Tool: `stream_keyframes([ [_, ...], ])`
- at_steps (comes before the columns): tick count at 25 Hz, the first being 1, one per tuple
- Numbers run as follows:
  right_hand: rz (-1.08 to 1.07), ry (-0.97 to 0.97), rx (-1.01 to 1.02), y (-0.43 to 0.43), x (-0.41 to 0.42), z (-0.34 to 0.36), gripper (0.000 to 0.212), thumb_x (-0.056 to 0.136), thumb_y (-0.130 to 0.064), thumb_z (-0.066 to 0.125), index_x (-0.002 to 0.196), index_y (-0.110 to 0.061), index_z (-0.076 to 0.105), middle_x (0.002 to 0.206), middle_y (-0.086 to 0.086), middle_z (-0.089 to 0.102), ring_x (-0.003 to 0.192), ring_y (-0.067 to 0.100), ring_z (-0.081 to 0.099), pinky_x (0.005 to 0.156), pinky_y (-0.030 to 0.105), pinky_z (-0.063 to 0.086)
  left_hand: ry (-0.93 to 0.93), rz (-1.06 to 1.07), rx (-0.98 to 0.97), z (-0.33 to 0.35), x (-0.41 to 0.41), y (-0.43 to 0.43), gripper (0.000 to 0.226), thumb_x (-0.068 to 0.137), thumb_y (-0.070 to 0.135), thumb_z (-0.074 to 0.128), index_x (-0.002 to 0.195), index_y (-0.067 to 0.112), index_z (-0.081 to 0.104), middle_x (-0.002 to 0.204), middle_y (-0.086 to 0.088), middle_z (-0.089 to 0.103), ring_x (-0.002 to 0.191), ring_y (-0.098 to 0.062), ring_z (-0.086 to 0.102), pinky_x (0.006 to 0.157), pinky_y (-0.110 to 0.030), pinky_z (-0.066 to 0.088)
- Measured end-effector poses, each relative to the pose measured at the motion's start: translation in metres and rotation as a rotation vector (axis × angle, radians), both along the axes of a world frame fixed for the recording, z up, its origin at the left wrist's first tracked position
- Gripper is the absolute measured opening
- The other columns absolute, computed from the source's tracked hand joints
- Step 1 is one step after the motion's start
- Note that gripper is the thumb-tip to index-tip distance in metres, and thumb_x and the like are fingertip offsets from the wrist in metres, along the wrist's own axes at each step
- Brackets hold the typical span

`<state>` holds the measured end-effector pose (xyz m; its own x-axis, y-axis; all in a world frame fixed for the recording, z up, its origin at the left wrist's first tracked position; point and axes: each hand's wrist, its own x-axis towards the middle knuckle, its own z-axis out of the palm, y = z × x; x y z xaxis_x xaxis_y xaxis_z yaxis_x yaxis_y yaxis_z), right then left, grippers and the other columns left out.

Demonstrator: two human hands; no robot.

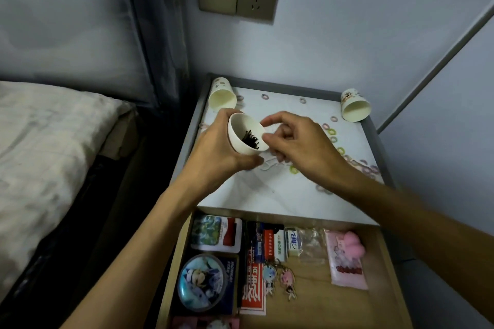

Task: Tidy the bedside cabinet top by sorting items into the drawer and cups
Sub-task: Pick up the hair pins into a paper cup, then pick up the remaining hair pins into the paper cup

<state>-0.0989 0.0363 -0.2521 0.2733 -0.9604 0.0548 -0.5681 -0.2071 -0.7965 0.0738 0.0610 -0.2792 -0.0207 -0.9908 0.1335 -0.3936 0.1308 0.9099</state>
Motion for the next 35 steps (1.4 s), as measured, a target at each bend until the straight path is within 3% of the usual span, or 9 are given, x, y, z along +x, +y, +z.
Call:
stream_keyframes([
  [4, -0.120, -0.203, 0.219, 0.045, -0.041, -0.013, 0.012, 0.096, -0.011, 0.055, 0.098, -0.019, 0.064, 0.060, 0.003, 0.063, 0.051, 0.014, 0.056, 0.050, 0.024, 0.044, -0.044, -0.219, -0.017, -0.011, -0.038, 0.019, 0.074, 0.060, 0.030, 0.089, 0.121, 0.027, 0.047, 0.114, 0.007, 0.056, 0.104, -0.011, 0.057, 0.086, -0.037, 0.052],
  [8, -0.189, -0.058, 0.120, 0.079, -0.088, -0.026, 0.018, 0.093, -0.007, 0.053, 0.086, -0.008, 0.070, 0.060, 0.008, 0.063, 0.051, 0.013, 0.056, 0.048, 0.027, 0.044, -0.148, -0.398, 0.030, -0.013, -0.071, 0.050, 0.074, 0.071, 0.051, 0.080, 0.132, 0.032, 0.043, 0.127, 0.012, 0.041, 0.120, -0.005, 0.039, 0.098, -0.023, 0.039],
  [10, -0.205, 0.071, 0.005, 0.091, -0.108, -0.032, 0.018, 0.090, -0.008, 0.053, 0.079, -0.004, 0.067, 0.065, 0.015, 0.064, 0.059, 0.024, 0.061, 0.054, 0.035, 0.047, -0.244, -0.340, -0.001, -0.014, -0.081, 0.061, 0.065, 0.080, 0.060, 0.066, 0.134, 0.030, 0.045, 0.124, 0.013, 0.045, 0.109, 0.003, 0.042, 0.088, -0.016, 0.036],
  [12, -0.220, 0.131, -0.054, 0.104, -0.124, -0.036, 0.018, 0.090, -0.009, 0.054, 0.079, -0.008, 0.068, 0.064, 0.011, 0.064, 0.064, 0.027, 0.062, 0.056, 0.037, 0.047, -0.350, -0.260, -0.001, -0.015, -0.099, 0.069, 0.048, 0.088, 0.050, 0.062, 0.128, 0.025, 0.053, 0.115, 0.011, 0.056, 0.089, 0.001, 0.051, 0.073, -0.016, 0.039],
  [15, -0.170, 0.148, -0.026, 0.125, -0.145, -0.051, 0.017, 0.092, -0.013, 0.055, 0.087, -0.012, 0.072, 0.064, 0.004, 0.066, 0.057, 0.018, 0.061, 0.053, 0.031, 0.047, -0.484, -0.286, 0.027, -0.016, -0.132, 0.078, 0.023, 0.089, 0.016, 0.058, 0.110, 0.012, 0.068, 0.103, -0.003, 0.070, 0.083, -0.016, 0.061, 0.072, -0.031, 0.050],
  [20, -0.253, 0.063, -0.008, 0.135, -0.179, -0.060, 0.022, 0.095, -0.028, 0.058, 0.093, -0.014, 0.075, 0.078, -0.008, 0.072, 0.070, 0.006, 0.065, 0.068, 0.033, 0.054, -0.599, -0.370, 0.057, -0.045, -0.164, 0.089, 0.022, 0.087, 0.003, 0.053, 0.097, 0.005, 0.071, 0.089, -0.011, 0.072, 0.074, -0.023, 0.063, 0.065, -0.036, 0.051],
  [27, -0.282, 0.198, -0.010, 0.130, -0.209, -0.064, 0.025, 0.096, -0.031, 0.057, 0.113, -0.019, 0.071, 0.070, -0.022, 0.057, 0.062, -0.006, 0.056, 0.057, 0.012, 0.038, -0.607, -0.556, 0.181, -0.115, -0.206, 0.124, 0.025, 0.087, 0.000, 0.058, 0.106, 0.008, 0.072, 0.096, -0.012, 0.073, 0.066, -0.011, 0.055, 0.062, -0.019, 0.045],
  [30, -0.268, 0.212, -0.015, 0.129, -0.213, -0.068, 0.023, 0.096, -0.031, 0.057, 0.111, -0.021, 0.071, 0.084, -0.008, 0.068, 0.065, -0.003, 0.058, 0.059, 0.016, 0.043, -0.609, -0.576, 0.190, -0.127, -0.218, 0.130, 0.026, 0.088, 0.002, 0.060, 0.111, 0.008, 0.072, 0.099, -0.011, 0.073, 0.069, -0.012, 0.055, 0.075, -0.028, 0.053],
  [35, -0.233, 0.223, 0.023, 0.128, -0.218, -0.073, 0.023, 0.096, -0.032, 0.057, 0.112, -0.022, 0.070, 0.085, -0.007, 0.064, 0.066, -0.002, 0.057, 0.057, 0.016, 0.038, -0.559, -0.642, 0.218, -0.135, -0.229, 0.137, 0.024, 0.089, 0.005, 0.063, 0.111, 0.008, 0.072, 0.104, -0.009, 0.073, 0.075, -0.012, 0.062, 0.071, -0.026, 0.056],
])
